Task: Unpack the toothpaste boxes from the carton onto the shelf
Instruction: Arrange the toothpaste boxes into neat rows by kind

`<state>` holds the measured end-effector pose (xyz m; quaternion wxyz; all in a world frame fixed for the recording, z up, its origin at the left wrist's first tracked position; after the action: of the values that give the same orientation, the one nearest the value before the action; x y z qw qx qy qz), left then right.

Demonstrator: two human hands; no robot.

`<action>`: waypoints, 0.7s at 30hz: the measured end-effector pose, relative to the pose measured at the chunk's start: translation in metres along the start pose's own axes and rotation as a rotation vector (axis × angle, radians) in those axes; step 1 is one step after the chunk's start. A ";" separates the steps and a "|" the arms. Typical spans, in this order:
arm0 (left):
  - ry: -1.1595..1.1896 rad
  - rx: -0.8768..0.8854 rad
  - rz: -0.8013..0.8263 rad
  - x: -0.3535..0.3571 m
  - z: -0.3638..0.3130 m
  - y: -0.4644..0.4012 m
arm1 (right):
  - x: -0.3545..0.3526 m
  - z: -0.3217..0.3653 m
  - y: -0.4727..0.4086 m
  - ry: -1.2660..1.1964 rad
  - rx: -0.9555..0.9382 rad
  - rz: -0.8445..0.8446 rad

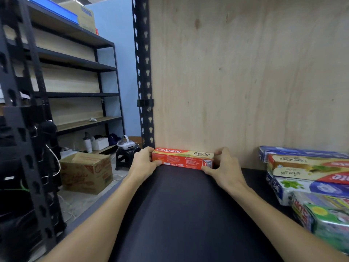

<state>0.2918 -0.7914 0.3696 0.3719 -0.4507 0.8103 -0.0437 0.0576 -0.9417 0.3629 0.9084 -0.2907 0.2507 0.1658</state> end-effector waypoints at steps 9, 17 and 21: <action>0.149 -0.014 0.007 -0.006 -0.006 0.015 | -0.006 0.006 0.008 -0.001 -0.021 -0.011; -0.205 0.161 -0.215 -0.024 -0.035 0.057 | -0.025 0.028 0.044 0.067 -0.091 -0.057; -0.111 0.248 -0.124 -0.021 -0.066 0.105 | -0.044 0.035 0.081 -0.029 -0.086 -0.103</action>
<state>0.1829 -0.7304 0.3863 0.4656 -0.4523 0.7474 -0.1413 -0.0017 -0.8639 0.3759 0.9059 -0.3395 0.2150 0.1336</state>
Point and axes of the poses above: each hand's wrist, its own y-axis away from the middle knuckle, its own x-axis out of the palm, z = x × y, the point moved 4 cm from there along -y, towards the middle knuckle, and after that the axes turned 1 degree about z, right-handed, at the moved point
